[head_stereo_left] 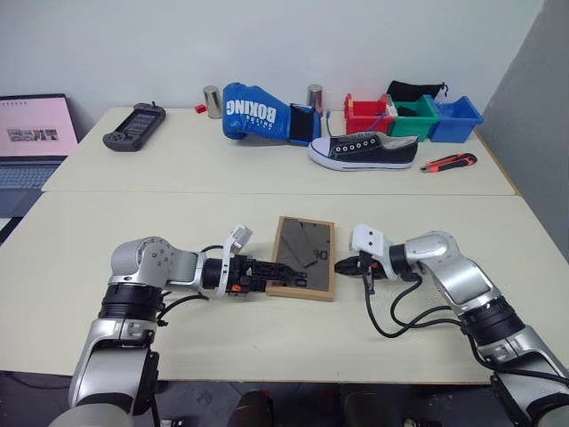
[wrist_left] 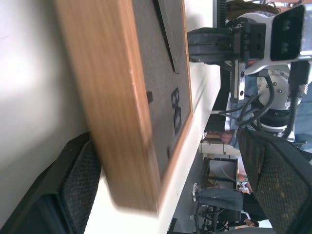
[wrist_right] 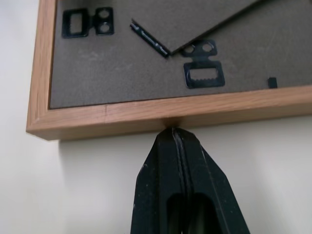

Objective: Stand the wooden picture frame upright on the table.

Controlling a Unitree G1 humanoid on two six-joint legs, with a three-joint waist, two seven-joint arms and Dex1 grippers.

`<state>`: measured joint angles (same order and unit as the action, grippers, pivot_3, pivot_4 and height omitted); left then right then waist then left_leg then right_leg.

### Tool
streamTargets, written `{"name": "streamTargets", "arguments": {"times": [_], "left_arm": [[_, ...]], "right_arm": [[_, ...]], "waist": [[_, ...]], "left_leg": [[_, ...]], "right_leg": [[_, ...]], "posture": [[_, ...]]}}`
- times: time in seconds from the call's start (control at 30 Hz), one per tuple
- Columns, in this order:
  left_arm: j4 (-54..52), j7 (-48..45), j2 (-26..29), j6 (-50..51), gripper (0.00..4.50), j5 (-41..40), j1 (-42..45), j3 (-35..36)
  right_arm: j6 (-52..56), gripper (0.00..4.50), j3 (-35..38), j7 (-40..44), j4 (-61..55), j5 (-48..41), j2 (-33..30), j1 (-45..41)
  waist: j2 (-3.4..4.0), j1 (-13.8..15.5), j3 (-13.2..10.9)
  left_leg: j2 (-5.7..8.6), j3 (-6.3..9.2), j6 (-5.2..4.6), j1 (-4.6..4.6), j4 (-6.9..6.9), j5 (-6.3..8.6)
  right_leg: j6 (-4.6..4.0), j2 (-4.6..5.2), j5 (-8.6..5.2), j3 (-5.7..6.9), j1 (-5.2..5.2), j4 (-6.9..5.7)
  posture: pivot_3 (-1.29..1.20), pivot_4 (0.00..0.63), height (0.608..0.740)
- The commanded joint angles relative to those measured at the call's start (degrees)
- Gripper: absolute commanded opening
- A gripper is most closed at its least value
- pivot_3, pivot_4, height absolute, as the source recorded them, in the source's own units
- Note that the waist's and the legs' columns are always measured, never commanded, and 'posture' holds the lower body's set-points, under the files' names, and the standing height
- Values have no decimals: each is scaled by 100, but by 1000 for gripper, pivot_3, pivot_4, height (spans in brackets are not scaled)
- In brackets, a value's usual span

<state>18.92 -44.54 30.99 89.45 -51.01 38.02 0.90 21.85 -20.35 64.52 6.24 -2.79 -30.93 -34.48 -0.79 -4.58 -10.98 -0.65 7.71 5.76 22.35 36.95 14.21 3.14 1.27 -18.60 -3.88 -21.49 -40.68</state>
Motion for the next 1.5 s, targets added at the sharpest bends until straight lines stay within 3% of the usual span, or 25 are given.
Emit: {"name": "streamTargets", "arguments": {"times": [0.03,0.4,0.53,0.87,0.97,1.2,1.5], "left_arm": [[161,135,-109,-125,4465,385,-25,-232],[140,93,-279,-184,4465,408,-59,-157],[101,69,-292,-198,3920,392,-96,-92],[-23,24,-337,-149,1757,371,-149,37],[-34,41,-364,-134,1387,368,-153,116],[-268,97,-436,-159,1321,271,-106,418],[-1107,548,-819,47,1321,-191,-81,1499]], "right_arm": [[-65,0,-15,-67,-173,35,114,-176],[-118,0,-33,-106,-145,114,180,-156],[-119,0,-27,-111,-157,122,174,-135],[-149,0,-23,-138,-145,131,186,-121],[-155,0,-12,-157,-114,130,206,-141],[-144,0,155,-142,-134,57,61,-132],[155,0,1135,292,537,-414,-1028,-567]], "waist": [[-1,18,1],[0,145,2],[0,145,2],[0,132,2],[0,130,2],[0,129,1],[-2,140,-3]], "left_leg": [[1,3,0,0,0,0],[3,5,1,0,-1,0],[3,5,2,1,-2,-1],[1,6,5,12,-9,-2],[0,8,5,15,-9,-3],[-1,8,6,18,-10,-3],[2,9,7,45,-7,-3]], "right_leg": [[0,0,0,3,3,4],[2,3,1,7,12,24],[5,4,3,7,13,31],[4,4,3,10,8,50],[5,4,3,13,8,57],[5,4,4,14,8,61],[12,8,8,17,-7,76]], "posture": [[0,150,740],[0,150,740],[0,150,740],[0,150,740],[0,150,740],[0,150,740],[0,150,740]]}}
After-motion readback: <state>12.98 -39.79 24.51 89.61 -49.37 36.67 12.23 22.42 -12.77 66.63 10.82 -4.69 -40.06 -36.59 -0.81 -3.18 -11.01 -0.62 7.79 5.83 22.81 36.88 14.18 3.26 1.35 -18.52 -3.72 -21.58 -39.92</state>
